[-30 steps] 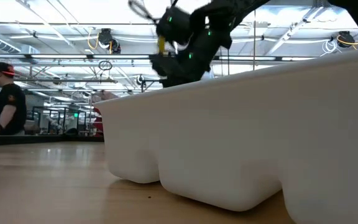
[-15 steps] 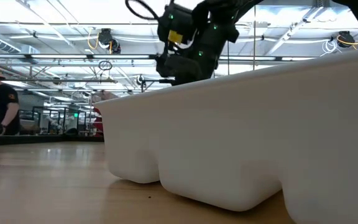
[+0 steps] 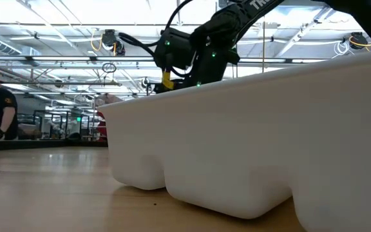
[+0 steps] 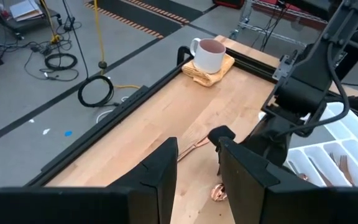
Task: Sort silverware
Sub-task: Put the gold spoon into the cutlery tray with the other gold spoons
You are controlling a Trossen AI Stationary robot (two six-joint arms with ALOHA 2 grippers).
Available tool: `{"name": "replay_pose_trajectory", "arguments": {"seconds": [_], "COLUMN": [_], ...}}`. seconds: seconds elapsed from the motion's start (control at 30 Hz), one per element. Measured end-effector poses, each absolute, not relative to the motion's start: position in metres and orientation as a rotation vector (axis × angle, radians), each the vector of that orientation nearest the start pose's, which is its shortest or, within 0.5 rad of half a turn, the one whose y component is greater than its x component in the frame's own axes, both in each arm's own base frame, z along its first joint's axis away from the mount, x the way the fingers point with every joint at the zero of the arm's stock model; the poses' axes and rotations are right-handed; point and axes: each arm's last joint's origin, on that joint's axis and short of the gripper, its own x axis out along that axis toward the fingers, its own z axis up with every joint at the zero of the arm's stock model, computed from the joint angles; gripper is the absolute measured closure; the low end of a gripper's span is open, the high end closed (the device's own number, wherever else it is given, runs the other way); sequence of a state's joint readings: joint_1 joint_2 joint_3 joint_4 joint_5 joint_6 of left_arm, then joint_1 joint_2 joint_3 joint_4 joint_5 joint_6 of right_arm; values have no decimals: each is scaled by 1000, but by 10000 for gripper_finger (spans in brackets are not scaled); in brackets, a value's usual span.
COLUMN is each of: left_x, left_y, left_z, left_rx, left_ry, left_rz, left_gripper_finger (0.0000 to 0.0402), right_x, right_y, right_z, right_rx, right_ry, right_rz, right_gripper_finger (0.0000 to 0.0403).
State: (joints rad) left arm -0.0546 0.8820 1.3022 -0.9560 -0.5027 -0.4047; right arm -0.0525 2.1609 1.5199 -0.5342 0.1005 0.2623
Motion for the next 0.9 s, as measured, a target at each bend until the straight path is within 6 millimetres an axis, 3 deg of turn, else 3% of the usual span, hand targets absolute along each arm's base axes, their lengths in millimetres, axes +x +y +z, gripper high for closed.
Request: {"name": "replay_pose_trajectory", "arguments": {"seconds": [0.1, 0.17, 0.33, 0.37, 0.67, 0.9], "left_x": [132, 132, 131, 131, 130, 128], "left_y": [7, 7, 7, 7, 8, 10], "left_z": [414, 414, 414, 413, 412, 412], "left_rx": [-237, -235, -229, -227, -220, -186], "left_ry": [425, 425, 428, 432, 439, 428], "left_rz": [539, 542, 556, 557, 575, 660], "left_gripper_finger": [279, 279, 279, 279, 279, 279], "right_x": [437, 437, 436, 436, 449, 459], "right_y": [-27, -31, -41, -42, -41, -40], "right_z": [131, 126, 119, 119, 148, 204], "right_rx": [231, 271, 371, 375, 459, 491], "right_ry": [1149, 1154, 1158, 1155, 1087, 948], "right_rz": [-318, -350, -429, -431, -330, -249], "right_gripper_finger": [197, 227, 371, 385, 401, 402]}}
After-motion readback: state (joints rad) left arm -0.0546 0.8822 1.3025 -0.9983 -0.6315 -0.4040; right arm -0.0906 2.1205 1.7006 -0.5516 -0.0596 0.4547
